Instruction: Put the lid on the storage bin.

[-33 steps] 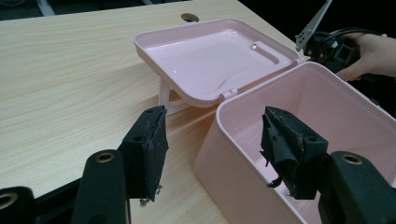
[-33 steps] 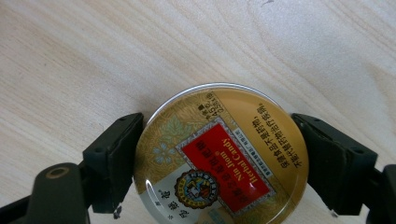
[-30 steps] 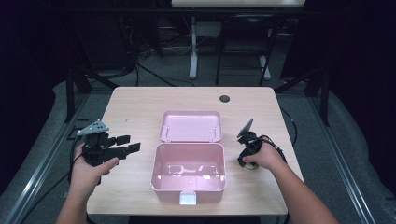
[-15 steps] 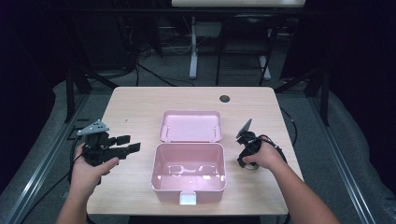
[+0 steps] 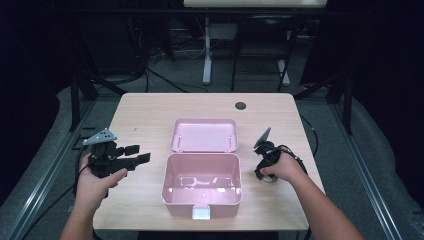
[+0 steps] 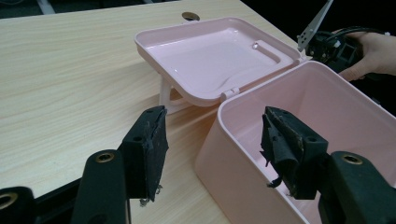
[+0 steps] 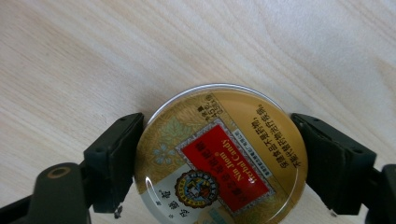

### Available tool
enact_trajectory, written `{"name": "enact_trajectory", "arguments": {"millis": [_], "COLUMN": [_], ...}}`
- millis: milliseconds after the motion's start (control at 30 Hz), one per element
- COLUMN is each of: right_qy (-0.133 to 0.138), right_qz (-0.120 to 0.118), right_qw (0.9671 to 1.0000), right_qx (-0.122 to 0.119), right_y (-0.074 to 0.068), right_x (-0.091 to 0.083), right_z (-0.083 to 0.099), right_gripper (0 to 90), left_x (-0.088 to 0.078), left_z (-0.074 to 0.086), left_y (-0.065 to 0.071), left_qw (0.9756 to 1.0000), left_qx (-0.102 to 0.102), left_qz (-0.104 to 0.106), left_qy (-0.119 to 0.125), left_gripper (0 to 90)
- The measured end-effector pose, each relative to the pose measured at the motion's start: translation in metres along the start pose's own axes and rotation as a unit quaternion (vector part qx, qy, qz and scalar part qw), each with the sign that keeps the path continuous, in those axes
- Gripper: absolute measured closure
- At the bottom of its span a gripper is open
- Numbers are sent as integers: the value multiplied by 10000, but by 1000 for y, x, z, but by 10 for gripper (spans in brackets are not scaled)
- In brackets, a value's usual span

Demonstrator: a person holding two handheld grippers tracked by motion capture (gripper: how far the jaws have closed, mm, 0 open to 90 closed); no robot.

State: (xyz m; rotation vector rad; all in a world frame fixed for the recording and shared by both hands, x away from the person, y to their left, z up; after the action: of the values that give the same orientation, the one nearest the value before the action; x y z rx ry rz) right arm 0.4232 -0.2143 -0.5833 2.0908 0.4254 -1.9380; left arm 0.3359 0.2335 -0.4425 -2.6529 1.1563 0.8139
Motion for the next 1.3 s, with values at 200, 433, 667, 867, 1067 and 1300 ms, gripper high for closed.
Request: {"name": "enact_trajectory", "arguments": {"millis": [200,433,667,867,1067,1300], "right_qy": [-8,-79,-59,-25,-26,30], "right_qz": [31,62,54,17,12,34], "right_qw": [10000,9999,10000,10000,10000,10000], "right_qx": [6,-36,-4,-27,-48,-79], "right_y": [0,-3,-2,0,-1,-3], "right_x": [0,0,0,-1,-4,-13], "right_z": [1,3,4,4,4,3], "right_gripper": [145,145,171,193,195,195], "left_x": [1,1,1,0,1,1], "left_z": [0,0,0,0,0,0], "left_y": [1,1,1,1,1,1], "left_qw": [10000,10000,10000,10000,10000,10000], "left_qx": [-9,-4,-10,-8,-10,-12], "left_qz": [1,-2,-4,-3,-4,-5], "left_qy": [-22,-10,-15,-3,-15,-18], "left_gripper": [406,406,406,406,406,406]}}
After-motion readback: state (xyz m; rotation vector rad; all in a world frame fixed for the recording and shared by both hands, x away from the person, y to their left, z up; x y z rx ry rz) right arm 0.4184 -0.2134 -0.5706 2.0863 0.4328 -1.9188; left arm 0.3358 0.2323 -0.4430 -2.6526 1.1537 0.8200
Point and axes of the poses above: each handheld gripper's, and its own axes: x roughly forward along the jaws, z roughly out of its underside, y roughly to its right, the point moved 3 cm from there along x, roughly forward along the jaws, and after that the axes turned 10 degrees about x, right-handed, at the moved point
